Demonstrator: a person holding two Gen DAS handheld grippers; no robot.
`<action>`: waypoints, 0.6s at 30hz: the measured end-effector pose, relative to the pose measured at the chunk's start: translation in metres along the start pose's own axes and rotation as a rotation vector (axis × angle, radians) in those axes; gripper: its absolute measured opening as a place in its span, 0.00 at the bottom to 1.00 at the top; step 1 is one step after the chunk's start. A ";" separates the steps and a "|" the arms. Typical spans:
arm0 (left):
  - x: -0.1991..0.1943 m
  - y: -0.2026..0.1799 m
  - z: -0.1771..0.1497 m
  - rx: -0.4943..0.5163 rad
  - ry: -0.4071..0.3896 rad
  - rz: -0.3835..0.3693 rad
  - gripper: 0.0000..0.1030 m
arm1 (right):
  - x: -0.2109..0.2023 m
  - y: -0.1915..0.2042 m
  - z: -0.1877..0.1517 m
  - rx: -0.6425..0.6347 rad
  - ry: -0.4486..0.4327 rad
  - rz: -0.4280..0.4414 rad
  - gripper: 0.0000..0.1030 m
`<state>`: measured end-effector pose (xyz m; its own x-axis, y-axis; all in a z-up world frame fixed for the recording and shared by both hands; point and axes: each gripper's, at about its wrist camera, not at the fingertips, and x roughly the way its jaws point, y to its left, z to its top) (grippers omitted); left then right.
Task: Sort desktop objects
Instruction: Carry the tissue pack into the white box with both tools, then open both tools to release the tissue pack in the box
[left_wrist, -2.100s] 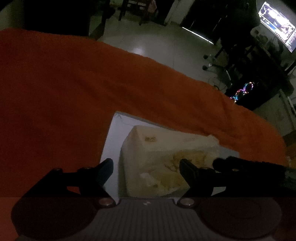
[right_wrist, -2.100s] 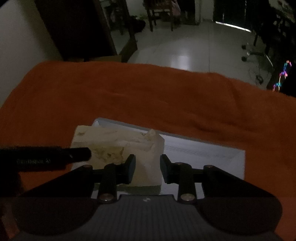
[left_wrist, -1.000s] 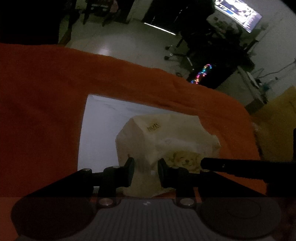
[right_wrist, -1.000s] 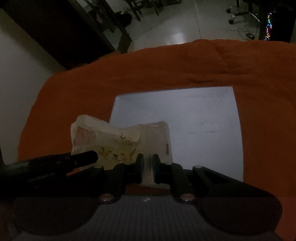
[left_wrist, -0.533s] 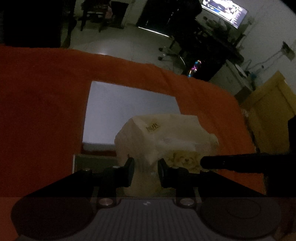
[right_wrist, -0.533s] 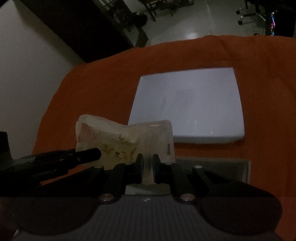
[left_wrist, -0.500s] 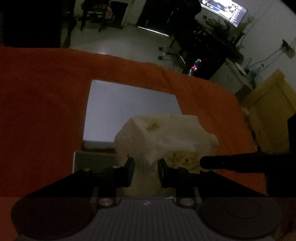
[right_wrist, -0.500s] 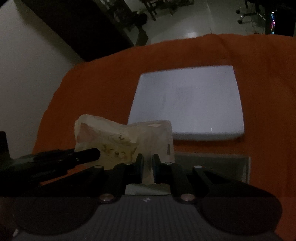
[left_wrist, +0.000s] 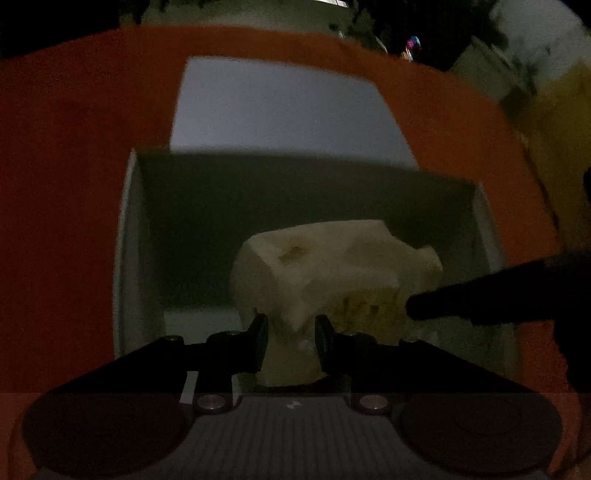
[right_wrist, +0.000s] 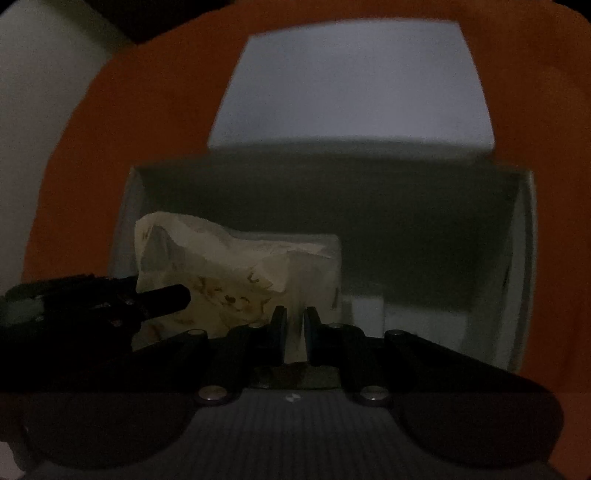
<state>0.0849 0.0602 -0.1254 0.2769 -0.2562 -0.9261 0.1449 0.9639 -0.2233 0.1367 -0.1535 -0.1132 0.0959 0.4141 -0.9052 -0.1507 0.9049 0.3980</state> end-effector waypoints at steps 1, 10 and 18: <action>0.000 -0.001 -0.005 0.009 0.007 0.000 0.23 | 0.003 -0.001 -0.003 0.004 0.013 0.000 0.11; 0.005 -0.011 -0.037 0.057 0.070 0.002 0.23 | 0.015 0.004 -0.043 -0.026 0.085 -0.028 0.12; 0.010 -0.017 -0.045 0.089 0.082 0.034 0.29 | 0.024 0.006 -0.048 -0.038 0.121 -0.063 0.22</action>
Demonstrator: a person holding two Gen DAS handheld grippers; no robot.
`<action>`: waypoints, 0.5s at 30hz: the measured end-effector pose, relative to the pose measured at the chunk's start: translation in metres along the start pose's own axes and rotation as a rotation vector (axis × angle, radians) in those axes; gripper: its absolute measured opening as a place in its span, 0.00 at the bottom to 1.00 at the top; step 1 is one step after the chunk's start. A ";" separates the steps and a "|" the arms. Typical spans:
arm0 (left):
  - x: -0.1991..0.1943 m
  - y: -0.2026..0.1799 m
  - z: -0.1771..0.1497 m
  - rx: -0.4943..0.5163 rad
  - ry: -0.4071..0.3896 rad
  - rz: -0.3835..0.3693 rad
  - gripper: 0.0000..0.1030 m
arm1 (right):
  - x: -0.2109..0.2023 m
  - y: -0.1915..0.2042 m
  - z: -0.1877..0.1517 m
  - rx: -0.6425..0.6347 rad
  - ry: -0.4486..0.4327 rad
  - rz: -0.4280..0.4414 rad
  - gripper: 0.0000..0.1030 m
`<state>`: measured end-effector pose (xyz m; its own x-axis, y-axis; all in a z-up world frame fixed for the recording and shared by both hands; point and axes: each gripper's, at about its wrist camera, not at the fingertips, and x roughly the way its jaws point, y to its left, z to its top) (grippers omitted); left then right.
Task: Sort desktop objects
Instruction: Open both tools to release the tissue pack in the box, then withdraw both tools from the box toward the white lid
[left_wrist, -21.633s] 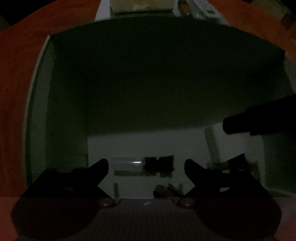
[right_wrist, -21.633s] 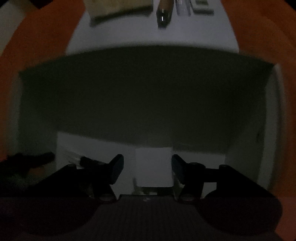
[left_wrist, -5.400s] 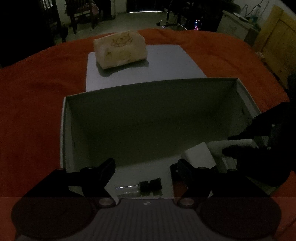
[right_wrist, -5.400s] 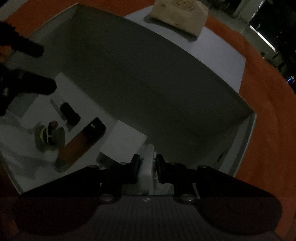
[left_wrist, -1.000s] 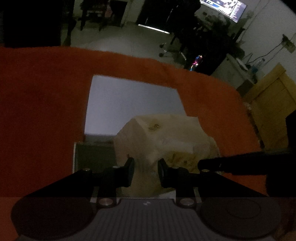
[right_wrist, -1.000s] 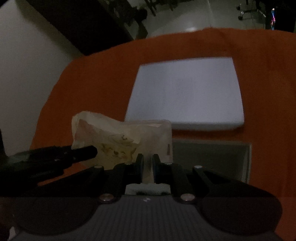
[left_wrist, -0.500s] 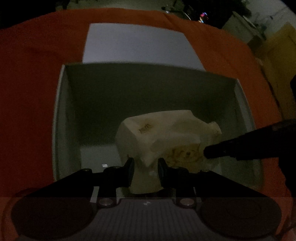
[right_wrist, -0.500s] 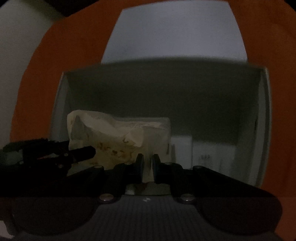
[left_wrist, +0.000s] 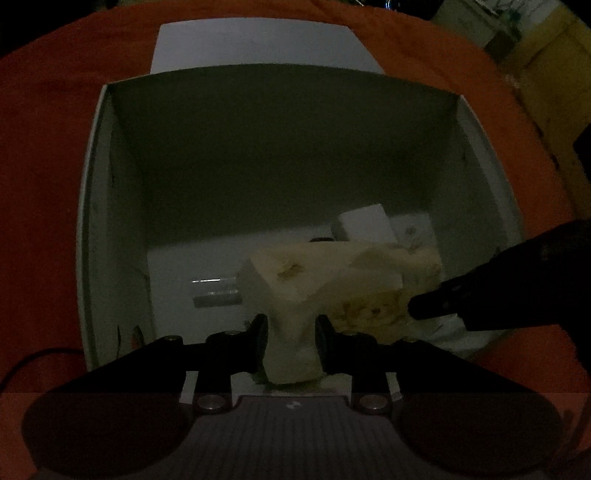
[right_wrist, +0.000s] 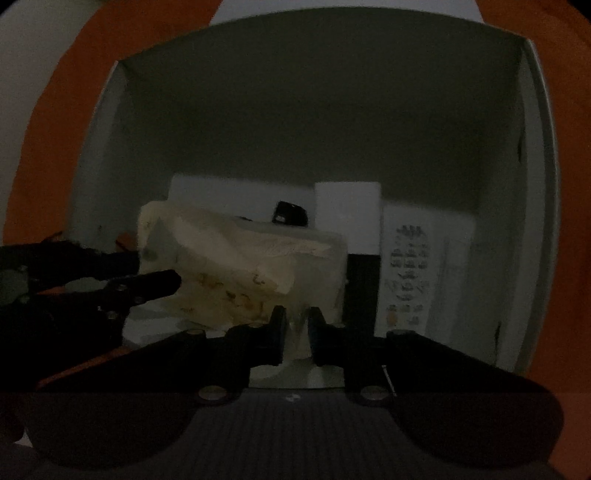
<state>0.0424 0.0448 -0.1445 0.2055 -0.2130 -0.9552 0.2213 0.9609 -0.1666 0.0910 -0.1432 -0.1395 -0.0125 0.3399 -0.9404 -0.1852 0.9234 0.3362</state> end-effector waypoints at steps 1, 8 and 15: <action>-0.001 -0.001 0.000 0.003 -0.002 0.007 0.33 | 0.001 0.002 0.003 0.001 -0.003 -0.015 0.23; -0.013 0.001 0.006 0.008 -0.013 -0.016 0.36 | -0.017 0.008 0.001 -0.013 -0.042 -0.053 0.36; -0.051 0.005 0.030 0.012 -0.102 -0.034 0.39 | -0.064 0.014 0.004 -0.029 -0.129 -0.017 0.38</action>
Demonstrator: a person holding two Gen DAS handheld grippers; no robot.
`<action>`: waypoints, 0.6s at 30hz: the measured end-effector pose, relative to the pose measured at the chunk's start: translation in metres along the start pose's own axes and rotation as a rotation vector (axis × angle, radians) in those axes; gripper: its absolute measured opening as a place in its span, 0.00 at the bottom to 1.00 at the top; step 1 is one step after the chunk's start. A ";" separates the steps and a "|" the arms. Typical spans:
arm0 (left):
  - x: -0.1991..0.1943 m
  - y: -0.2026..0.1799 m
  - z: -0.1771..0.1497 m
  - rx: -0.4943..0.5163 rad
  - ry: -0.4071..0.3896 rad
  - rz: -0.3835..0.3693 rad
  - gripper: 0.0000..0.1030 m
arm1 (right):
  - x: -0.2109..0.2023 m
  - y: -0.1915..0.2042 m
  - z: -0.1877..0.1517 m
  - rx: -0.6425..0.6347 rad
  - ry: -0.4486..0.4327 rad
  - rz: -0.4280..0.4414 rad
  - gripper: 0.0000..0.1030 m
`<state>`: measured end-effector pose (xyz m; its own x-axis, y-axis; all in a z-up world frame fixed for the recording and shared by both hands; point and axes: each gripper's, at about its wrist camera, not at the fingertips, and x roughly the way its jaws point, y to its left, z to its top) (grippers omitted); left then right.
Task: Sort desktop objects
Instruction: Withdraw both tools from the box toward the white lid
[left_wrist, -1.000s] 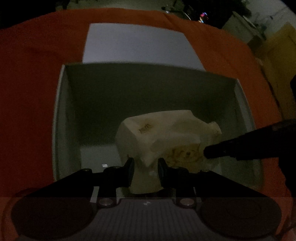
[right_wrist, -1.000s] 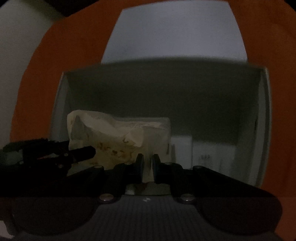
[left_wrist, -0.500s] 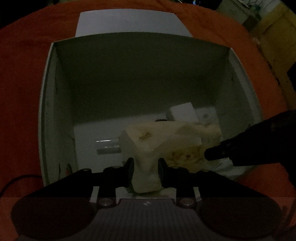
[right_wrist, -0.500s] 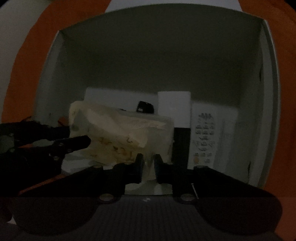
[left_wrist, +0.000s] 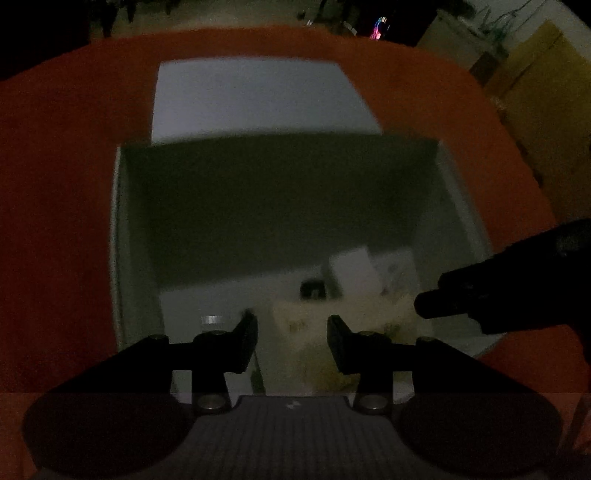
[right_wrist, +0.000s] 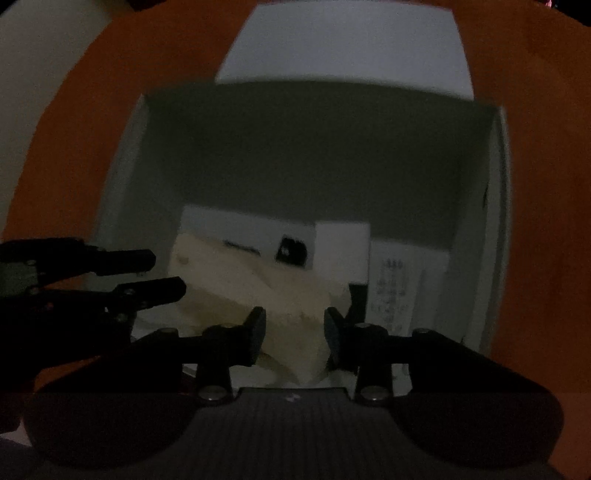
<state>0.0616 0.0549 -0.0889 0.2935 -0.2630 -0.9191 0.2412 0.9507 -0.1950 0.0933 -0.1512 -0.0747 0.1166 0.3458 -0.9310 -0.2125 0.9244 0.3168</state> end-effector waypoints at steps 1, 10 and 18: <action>-0.006 0.001 0.006 -0.002 -0.018 0.002 0.41 | -0.007 0.000 0.004 0.001 -0.016 0.004 0.39; -0.040 0.030 0.073 -0.056 -0.166 0.028 0.41 | -0.068 -0.026 0.057 0.039 -0.209 -0.013 0.53; -0.010 0.073 0.125 -0.098 -0.150 0.079 0.41 | -0.060 -0.065 0.113 0.083 -0.219 -0.059 0.53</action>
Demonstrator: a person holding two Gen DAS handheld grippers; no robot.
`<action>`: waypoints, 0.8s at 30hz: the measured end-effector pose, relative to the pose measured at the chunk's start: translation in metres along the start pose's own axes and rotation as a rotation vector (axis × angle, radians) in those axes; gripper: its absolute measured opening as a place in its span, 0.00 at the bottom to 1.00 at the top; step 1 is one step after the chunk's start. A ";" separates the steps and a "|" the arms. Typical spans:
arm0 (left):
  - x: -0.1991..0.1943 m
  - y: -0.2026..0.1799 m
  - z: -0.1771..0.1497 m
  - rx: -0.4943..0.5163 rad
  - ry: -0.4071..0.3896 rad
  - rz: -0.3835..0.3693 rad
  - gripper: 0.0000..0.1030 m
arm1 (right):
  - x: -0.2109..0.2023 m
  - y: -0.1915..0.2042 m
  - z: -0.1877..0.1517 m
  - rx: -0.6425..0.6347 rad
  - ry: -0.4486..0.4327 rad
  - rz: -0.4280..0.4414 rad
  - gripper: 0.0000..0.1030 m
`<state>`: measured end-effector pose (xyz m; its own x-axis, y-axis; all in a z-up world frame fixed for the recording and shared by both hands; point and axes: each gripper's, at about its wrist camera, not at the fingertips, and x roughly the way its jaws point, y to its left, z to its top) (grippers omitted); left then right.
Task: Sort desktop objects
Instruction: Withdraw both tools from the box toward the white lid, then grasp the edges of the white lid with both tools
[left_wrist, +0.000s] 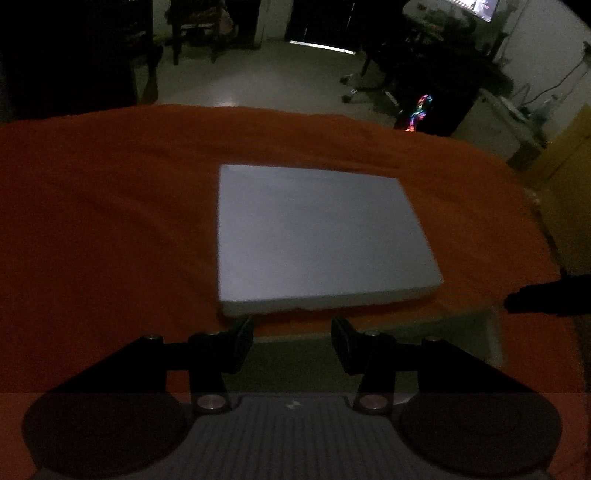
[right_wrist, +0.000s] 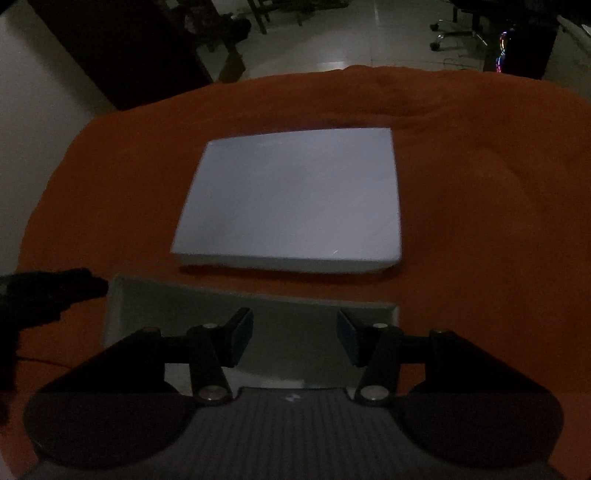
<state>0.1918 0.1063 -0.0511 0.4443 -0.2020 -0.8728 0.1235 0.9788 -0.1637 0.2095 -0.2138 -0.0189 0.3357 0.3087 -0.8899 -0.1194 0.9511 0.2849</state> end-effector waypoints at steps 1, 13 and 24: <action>0.008 0.006 0.006 -0.005 0.003 0.006 0.41 | 0.006 -0.002 0.005 -0.001 0.004 -0.003 0.53; 0.108 0.073 0.055 -0.041 0.037 0.000 0.46 | 0.079 -0.079 0.070 -0.006 0.007 0.026 0.64; 0.196 0.099 0.070 -0.063 0.056 -0.055 0.46 | 0.171 -0.143 0.110 0.104 0.033 0.049 0.65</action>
<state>0.3534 0.1614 -0.2060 0.3877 -0.2551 -0.8858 0.0892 0.9668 -0.2394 0.3867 -0.2962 -0.1731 0.3010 0.3556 -0.8848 -0.0364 0.9315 0.3619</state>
